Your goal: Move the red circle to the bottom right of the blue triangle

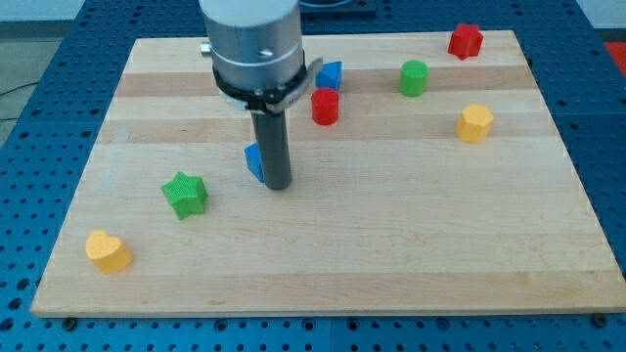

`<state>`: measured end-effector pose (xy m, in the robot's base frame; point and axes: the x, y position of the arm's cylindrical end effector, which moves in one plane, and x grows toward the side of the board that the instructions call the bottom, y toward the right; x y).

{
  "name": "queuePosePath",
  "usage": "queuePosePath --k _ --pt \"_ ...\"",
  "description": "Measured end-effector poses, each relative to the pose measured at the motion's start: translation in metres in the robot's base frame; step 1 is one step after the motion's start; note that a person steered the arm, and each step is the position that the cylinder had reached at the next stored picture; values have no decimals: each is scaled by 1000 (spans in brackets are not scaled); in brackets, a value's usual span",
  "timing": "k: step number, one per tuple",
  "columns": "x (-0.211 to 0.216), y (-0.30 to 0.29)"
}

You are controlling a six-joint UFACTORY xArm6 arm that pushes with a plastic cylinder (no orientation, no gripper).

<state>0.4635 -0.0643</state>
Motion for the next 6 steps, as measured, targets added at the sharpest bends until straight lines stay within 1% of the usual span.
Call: queuePosePath --k 1,2,3,4,5,6 --pt "-7 0" --pt "-8 68" --pt "-48 56" --pt "-83 30" --pt "-122 32" --pt "-146 32"
